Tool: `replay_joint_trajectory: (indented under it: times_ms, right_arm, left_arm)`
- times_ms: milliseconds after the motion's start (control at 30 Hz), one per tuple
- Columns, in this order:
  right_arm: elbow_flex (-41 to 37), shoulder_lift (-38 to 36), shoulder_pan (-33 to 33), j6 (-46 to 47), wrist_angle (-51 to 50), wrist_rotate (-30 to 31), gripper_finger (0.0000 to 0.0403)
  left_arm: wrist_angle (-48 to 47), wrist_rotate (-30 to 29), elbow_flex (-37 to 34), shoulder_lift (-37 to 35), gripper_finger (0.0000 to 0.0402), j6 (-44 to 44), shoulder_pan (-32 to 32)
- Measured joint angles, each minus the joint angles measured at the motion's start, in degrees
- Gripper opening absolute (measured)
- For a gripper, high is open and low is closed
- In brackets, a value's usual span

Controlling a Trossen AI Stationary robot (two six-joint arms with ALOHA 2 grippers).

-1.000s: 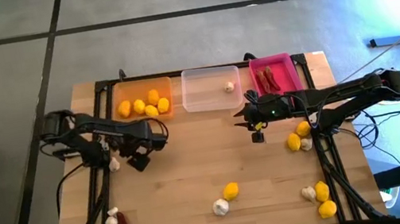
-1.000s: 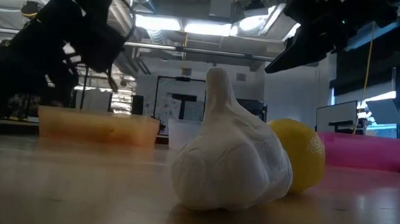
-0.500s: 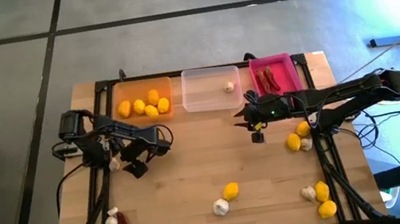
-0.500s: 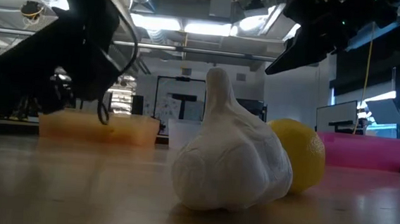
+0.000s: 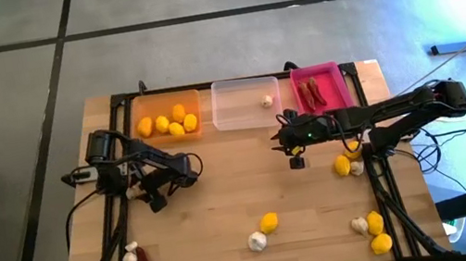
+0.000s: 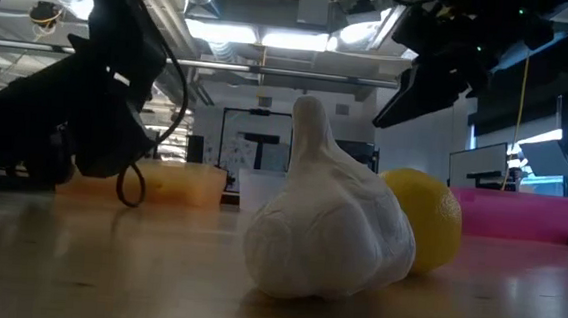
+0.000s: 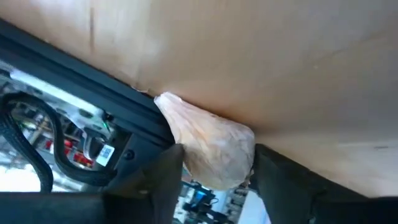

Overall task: Sort produce into baskets
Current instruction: Put the white garlic into the transparent bin

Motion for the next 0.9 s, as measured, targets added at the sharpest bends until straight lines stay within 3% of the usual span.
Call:
replay_joint_trajectory:
  times_ms: [333, 900]
  right_arm:
    - [0.0, -0.02, 0.0, -0.14, 0.14, 0.02, 0.0138]
    - [0.0, -0.04, 0.0, -0.19, 0.12, 0.03, 0.0138]
  left_arm:
    - [-0.63, -0.62, 0.36, -0.41, 0.0094, 2.95, -1.67]
    - [0.25, -7.36, 10.31, -16.17, 0.0095, 1.31, -3.73]
